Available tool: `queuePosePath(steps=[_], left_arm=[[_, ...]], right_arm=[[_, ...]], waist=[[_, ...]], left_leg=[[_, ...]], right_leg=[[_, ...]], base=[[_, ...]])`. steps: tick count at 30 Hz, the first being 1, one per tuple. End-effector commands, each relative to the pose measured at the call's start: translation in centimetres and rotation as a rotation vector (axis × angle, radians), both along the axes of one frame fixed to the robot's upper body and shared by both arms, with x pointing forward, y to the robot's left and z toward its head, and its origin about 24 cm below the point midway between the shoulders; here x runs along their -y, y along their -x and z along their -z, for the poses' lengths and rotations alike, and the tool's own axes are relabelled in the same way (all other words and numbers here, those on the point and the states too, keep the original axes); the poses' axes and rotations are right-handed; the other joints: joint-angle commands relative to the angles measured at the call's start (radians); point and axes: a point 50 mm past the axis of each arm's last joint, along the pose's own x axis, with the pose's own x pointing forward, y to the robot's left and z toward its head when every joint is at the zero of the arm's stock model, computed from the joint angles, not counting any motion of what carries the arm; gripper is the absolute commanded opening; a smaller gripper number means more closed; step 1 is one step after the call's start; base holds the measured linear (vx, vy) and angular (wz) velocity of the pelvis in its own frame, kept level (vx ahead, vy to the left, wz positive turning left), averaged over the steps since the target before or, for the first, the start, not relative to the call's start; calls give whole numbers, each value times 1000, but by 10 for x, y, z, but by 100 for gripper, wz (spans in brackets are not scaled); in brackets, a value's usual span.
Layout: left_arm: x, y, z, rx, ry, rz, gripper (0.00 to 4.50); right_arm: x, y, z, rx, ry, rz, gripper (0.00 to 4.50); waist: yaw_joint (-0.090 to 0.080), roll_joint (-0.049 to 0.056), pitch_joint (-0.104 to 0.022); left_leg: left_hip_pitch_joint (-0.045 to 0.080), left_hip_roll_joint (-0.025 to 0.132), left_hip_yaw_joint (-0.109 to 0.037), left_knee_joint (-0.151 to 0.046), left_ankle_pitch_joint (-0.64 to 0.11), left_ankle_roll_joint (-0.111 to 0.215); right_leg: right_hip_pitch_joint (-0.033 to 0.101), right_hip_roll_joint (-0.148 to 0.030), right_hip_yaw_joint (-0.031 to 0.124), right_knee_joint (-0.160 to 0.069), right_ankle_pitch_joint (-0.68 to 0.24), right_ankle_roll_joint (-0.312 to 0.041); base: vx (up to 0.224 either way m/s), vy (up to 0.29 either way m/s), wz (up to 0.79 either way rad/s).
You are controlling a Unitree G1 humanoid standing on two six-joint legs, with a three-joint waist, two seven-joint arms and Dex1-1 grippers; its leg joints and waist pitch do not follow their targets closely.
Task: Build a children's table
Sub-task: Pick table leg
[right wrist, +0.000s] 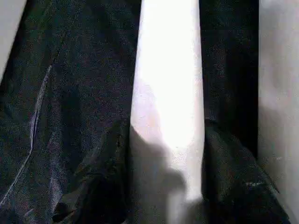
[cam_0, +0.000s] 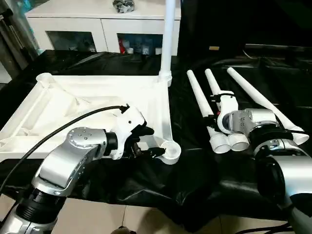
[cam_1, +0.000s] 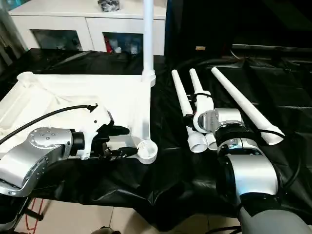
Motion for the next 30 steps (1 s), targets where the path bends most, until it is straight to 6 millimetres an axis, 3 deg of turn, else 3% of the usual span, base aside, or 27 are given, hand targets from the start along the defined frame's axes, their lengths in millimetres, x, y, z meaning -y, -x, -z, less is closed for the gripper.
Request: queuePosePath(steps=[1,6,12,15,16,19,22,24,29,30], left_arm=[[-2,-5,-1,25,-28,-32,383],[-4,-14,-3,58,-21,-100,383],[3,-44,-25,180,156,-323,383],[9,-52,-28,119,241,-402,383],[16,-55,-32,74,325,-402,383],[19,-59,-36,82,366,-422,383],[32,-64,-51,68,503,-408,383],[39,-65,-59,68,563,-391,383],[52,-68,-78,142,653,-371,383],[61,-66,-83,59,709,-307,383]], right_arm=[[1,4,9,-32,-33,30,184],[1,1,2,6,-97,53,184],[-1,-11,-26,190,-375,85,184],[1,-15,-43,374,-520,60,184],[1,-12,-56,519,-621,1,184],[1,-9,-62,590,-673,-26,183],[2,5,-73,705,-830,-102,183],[3,13,-79,737,-891,-145,183],[-1,36,-100,852,-1014,-282,183],[-4,48,-109,883,-1071,-368,183]], waist=[[1,-6,-71],[-1,-4,-71],[3,-2,-76],[7,-6,-80],[11,-6,-83],[15,-11,-87],[21,-13,-79],[35,-13,-84],[47,-22,-77],[48,-20,-78]], left_leg=[[16,35,-7,-57,-152,0],[15,34,-8,-57,-167,-8],[12,33,-8,-53,-148,13],[6,32,-8,-49,-101,47],[7,32,-8,-46,-79,62],[4,32,-10,-44,-44,106],[6,30,-5,-45,-70,121],[11,39,-10,-46,-55,123],[9,39,-10,-52,-74,104],[10,40,-11,-52,-73,100]], right_leg=[[50,-68,38,-71,-127,-248],[51,-68,38,-72,-148,-238],[57,-67,37,-71,-77,-252],[61,-69,35,-66,-10,-256],[62,-70,35,-62,19,-263],[63,-68,31,-58,63,-279],[64,-68,34,-72,8,-270],[59,-71,33,-68,-3,-268],[58,-74,36,-81,-96,-222],[56,-75,36,-79,-103,-219]], base=[[0,0,0],[0,0,0],[0,0,0],[0,0,0],[0,0,0],[0,0,0],[0,0,0],[0,0,0],[0,0,0],[0,0,0]])
